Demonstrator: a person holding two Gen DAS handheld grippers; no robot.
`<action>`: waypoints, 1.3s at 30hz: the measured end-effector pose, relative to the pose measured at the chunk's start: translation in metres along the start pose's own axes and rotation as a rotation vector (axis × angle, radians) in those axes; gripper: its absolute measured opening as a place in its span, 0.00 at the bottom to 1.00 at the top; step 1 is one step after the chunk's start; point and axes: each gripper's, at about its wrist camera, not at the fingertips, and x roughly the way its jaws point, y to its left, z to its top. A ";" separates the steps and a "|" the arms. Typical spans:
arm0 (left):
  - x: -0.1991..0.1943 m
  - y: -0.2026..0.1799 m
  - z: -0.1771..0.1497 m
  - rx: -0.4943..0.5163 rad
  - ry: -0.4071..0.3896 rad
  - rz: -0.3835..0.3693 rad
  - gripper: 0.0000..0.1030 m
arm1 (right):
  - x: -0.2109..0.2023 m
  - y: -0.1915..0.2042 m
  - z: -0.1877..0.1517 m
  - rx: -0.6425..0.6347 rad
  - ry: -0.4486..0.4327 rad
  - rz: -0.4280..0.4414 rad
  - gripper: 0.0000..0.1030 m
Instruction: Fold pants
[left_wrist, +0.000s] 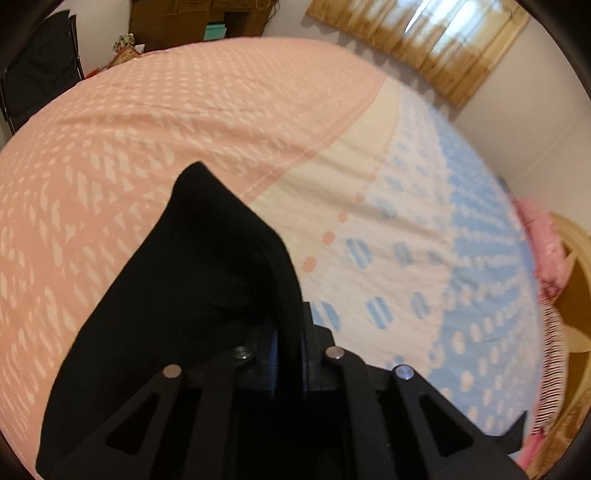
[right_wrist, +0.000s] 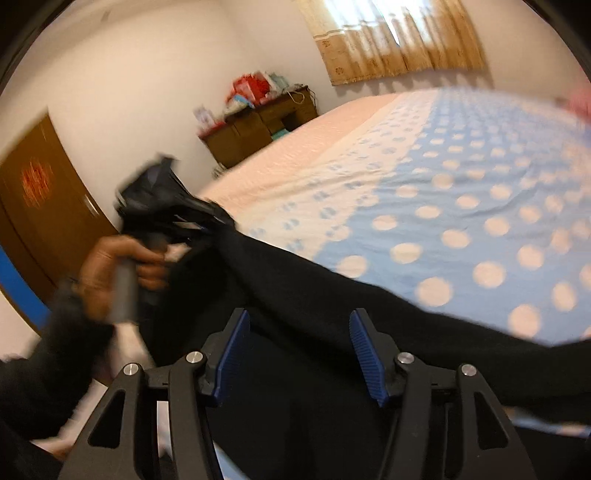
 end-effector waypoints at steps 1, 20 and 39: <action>-0.009 0.002 -0.003 -0.005 -0.023 -0.022 0.09 | 0.003 0.003 0.000 -0.038 0.011 -0.005 0.57; -0.069 0.015 -0.011 -0.033 -0.115 -0.151 0.09 | 0.015 0.029 -0.015 -0.340 -0.003 -0.319 0.04; -0.104 0.076 -0.100 0.028 -0.198 -0.076 0.09 | -0.005 0.089 -0.104 -0.414 0.028 -0.311 0.04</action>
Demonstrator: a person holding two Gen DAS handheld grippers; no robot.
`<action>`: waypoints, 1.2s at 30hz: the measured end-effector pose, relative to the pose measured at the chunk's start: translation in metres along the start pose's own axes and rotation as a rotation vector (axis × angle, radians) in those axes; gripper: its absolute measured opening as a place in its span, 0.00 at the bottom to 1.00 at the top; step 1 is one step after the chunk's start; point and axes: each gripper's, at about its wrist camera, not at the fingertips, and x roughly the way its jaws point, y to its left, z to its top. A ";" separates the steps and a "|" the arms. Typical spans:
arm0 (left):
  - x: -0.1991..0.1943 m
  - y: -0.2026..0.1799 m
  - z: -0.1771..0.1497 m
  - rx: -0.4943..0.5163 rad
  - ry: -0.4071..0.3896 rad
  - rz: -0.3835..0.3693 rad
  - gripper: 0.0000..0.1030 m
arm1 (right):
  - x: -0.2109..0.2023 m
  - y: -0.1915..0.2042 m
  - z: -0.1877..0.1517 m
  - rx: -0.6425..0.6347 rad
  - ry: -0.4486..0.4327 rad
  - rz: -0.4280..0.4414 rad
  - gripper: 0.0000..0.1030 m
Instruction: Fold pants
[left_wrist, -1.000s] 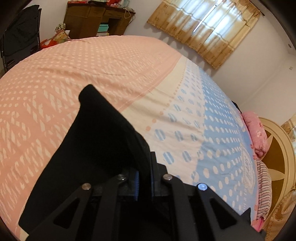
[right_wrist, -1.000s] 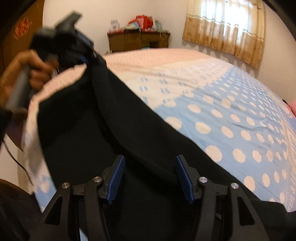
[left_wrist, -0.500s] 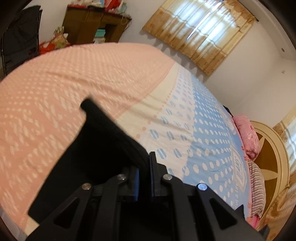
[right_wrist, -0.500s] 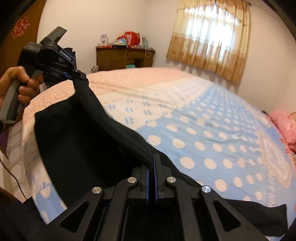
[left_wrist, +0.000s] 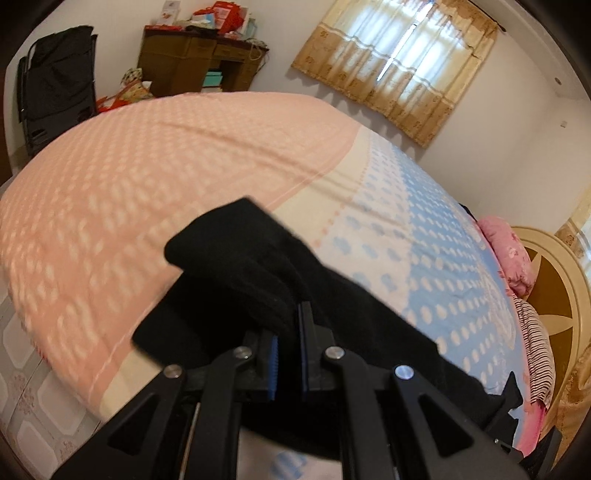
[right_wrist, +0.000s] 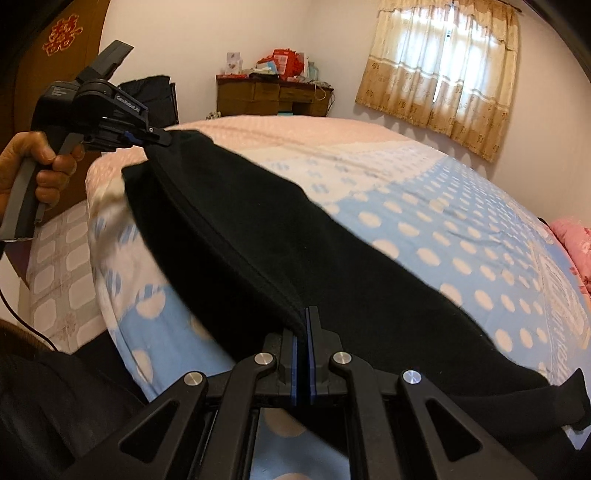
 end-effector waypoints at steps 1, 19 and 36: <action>0.002 0.002 -0.004 0.007 0.004 0.011 0.09 | 0.004 0.002 -0.001 -0.011 0.005 -0.010 0.04; 0.002 0.010 -0.044 0.163 0.032 0.135 0.16 | 0.018 0.007 -0.027 -0.036 0.071 0.021 0.07; -0.001 -0.013 -0.004 0.182 -0.197 0.256 0.45 | 0.046 -0.098 0.068 0.329 -0.056 0.463 0.62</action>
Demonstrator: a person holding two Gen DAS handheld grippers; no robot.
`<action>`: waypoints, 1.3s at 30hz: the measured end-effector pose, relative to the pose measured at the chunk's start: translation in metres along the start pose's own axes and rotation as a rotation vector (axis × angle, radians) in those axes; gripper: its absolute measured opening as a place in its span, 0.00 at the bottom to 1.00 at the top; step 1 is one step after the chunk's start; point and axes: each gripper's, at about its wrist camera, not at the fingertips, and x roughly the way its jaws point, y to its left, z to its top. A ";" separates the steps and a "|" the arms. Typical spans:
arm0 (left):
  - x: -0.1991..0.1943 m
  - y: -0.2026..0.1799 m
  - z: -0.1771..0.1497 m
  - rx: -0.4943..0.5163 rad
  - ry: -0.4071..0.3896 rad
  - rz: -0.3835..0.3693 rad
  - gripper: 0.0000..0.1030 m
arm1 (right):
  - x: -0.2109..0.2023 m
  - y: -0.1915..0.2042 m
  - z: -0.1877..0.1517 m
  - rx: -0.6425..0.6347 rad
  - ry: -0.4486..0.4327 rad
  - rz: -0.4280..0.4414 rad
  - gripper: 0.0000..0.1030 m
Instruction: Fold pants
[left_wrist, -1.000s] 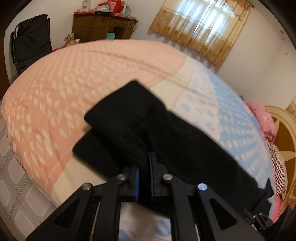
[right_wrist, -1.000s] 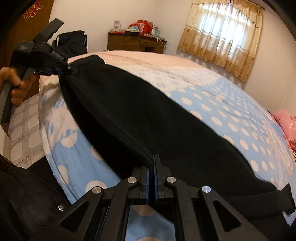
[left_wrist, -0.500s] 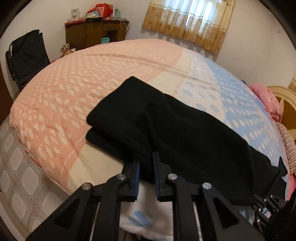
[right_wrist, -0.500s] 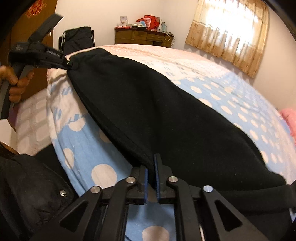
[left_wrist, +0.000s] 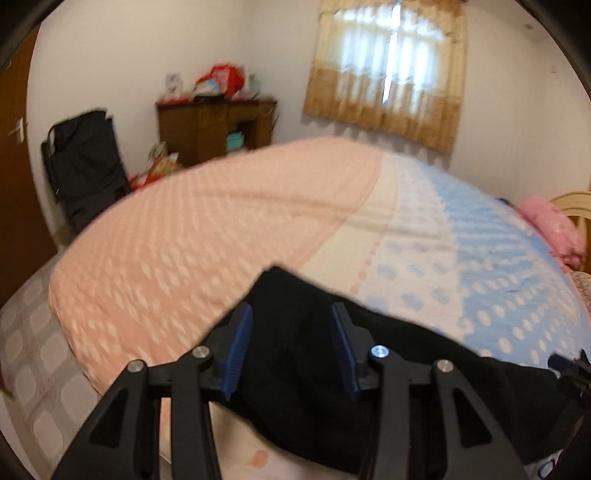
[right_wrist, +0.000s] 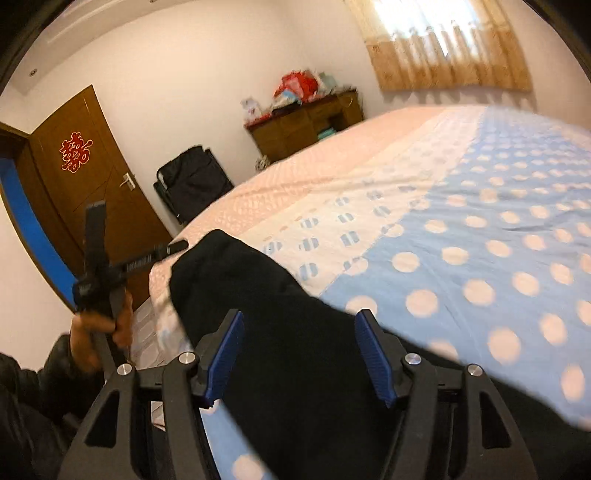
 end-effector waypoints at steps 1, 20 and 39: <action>0.007 -0.001 -0.005 -0.007 0.024 0.003 0.45 | 0.016 -0.003 0.005 -0.010 0.033 0.012 0.62; 0.024 -0.046 -0.052 0.191 -0.045 0.104 0.91 | 0.070 0.023 -0.022 -0.130 0.308 0.119 0.62; 0.022 -0.043 -0.055 0.161 -0.064 0.087 0.94 | 0.137 -0.019 0.032 0.221 0.174 0.369 0.63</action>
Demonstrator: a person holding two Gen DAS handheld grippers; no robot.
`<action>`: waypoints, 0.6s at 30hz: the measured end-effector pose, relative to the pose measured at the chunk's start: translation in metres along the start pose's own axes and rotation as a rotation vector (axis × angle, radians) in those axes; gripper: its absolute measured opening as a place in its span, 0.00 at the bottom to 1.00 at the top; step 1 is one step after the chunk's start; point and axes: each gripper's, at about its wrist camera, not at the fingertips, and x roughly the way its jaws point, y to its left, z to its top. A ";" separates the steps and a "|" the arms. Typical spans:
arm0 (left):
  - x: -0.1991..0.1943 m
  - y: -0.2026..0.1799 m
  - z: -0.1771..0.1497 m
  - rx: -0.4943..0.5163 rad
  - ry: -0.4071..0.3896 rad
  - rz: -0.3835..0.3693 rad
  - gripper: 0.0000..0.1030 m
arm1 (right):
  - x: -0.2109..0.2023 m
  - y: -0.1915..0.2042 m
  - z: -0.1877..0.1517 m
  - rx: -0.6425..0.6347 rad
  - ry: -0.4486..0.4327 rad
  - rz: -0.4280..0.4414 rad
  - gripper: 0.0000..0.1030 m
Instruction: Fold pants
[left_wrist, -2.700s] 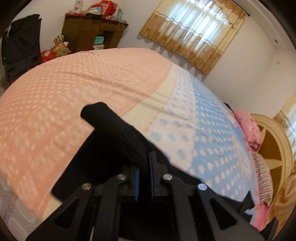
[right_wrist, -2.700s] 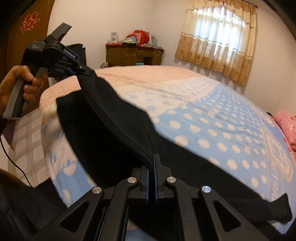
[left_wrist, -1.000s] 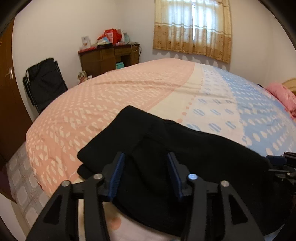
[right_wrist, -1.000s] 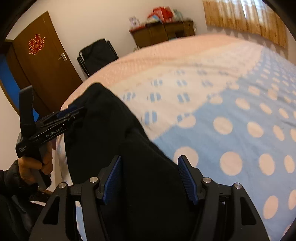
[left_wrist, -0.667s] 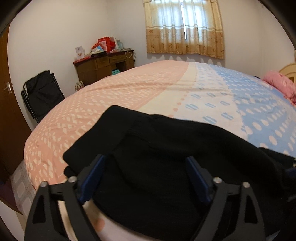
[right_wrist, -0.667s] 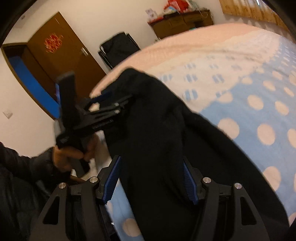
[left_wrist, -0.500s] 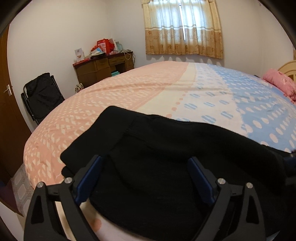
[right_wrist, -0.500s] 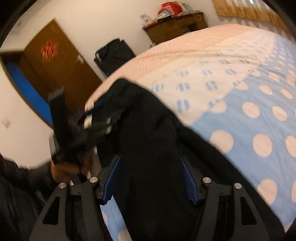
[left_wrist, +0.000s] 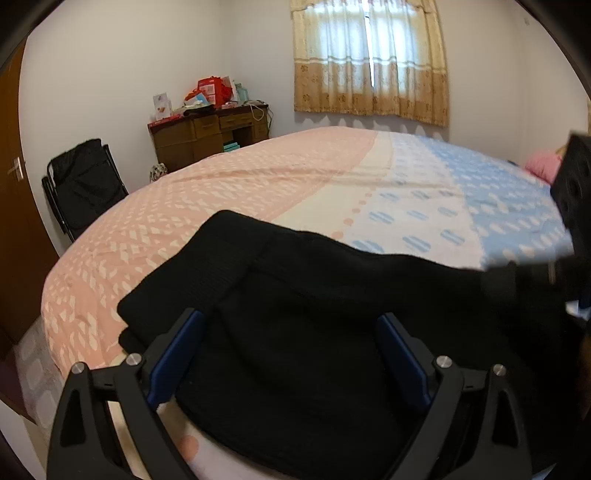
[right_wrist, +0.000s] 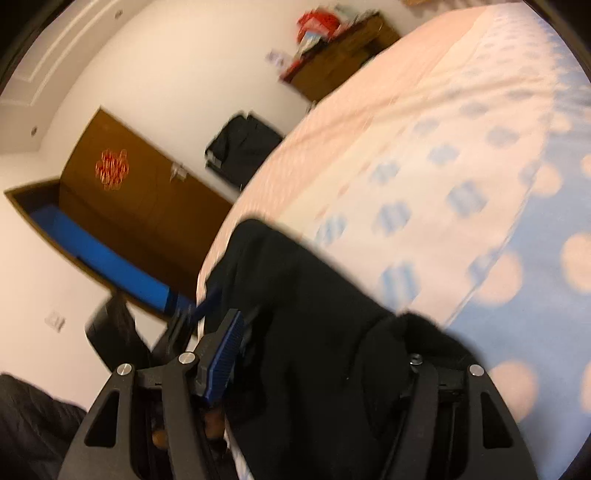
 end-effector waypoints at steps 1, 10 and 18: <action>0.000 -0.001 -0.001 0.001 -0.002 0.002 0.94 | -0.005 -0.007 0.004 0.031 -0.010 0.018 0.62; 0.001 -0.001 0.000 -0.003 0.001 0.000 0.94 | -0.010 -0.063 0.026 0.310 0.086 0.229 0.59; 0.001 0.001 0.002 -0.011 0.009 -0.018 0.97 | -0.187 -0.070 -0.009 0.313 -0.186 -0.370 0.60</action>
